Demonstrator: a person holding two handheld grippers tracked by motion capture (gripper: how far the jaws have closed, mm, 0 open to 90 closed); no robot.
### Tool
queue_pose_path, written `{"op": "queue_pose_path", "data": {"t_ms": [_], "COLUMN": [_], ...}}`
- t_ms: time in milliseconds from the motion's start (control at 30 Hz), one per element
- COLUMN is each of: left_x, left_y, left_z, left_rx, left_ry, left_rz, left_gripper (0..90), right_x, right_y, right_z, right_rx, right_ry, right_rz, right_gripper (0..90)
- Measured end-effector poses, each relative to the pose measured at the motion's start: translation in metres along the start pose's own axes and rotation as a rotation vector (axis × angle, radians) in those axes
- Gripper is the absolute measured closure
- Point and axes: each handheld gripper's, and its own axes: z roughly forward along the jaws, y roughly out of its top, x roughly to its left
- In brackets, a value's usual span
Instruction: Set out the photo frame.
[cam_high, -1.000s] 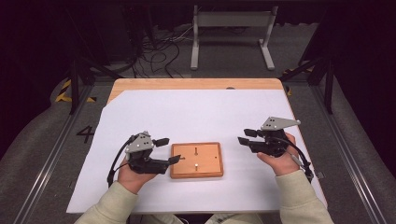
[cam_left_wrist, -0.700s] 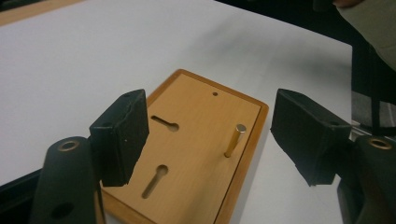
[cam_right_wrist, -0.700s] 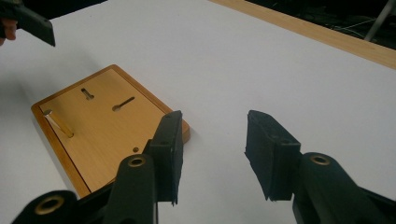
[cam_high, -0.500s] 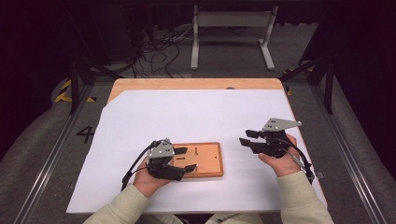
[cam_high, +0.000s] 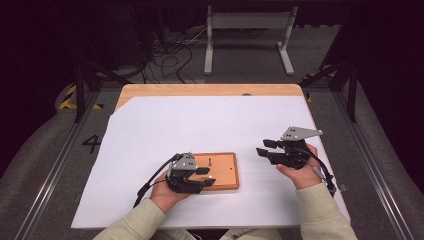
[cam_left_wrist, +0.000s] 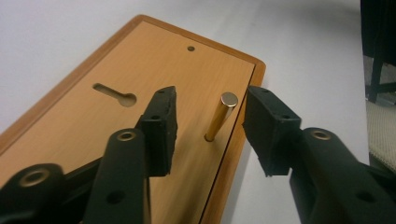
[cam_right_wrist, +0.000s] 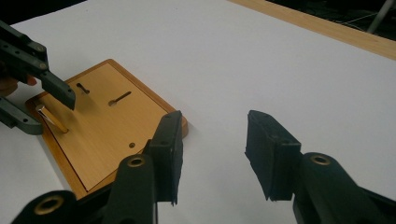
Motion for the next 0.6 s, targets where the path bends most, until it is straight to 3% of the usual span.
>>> {"op": "queue_pose_path", "data": {"t_ms": [100,200,233,367,600], "left_x": [0.0022,0.0024,0.0017,-0.0018,-0.0052], "left_y": [-0.0008,-0.0006,-0.0006,0.0001,0.0004], "left_z": [0.0057,0.0074,0.0077,0.0089,0.0091], "left_rx": [0.030,0.030,0.032,0.032,0.038], "left_ry": [-0.017,-0.018,-0.018,0.002,0.031], "left_rz": [-0.029,-0.020,-0.020,0.026,0.057], "left_gripper": [61.2,67.0,73.1,81.4,83.6], "right_x": [0.0006,0.0022,0.0022,0.0008,0.0001], "right_y": [0.0006,0.0011,0.0009,0.0002,-0.0019], "right_z": [0.0004,0.0010,0.0010,0.0012,0.0043], "right_rx": [-0.002,-0.001,0.001,0.002,0.013], "right_ry": [0.015,0.025,0.025,0.023,0.026], "right_rz": [0.004,0.000,-0.002,0.005,0.009], "right_gripper": [56.1,56.1,56.1,56.1,56.1]}}
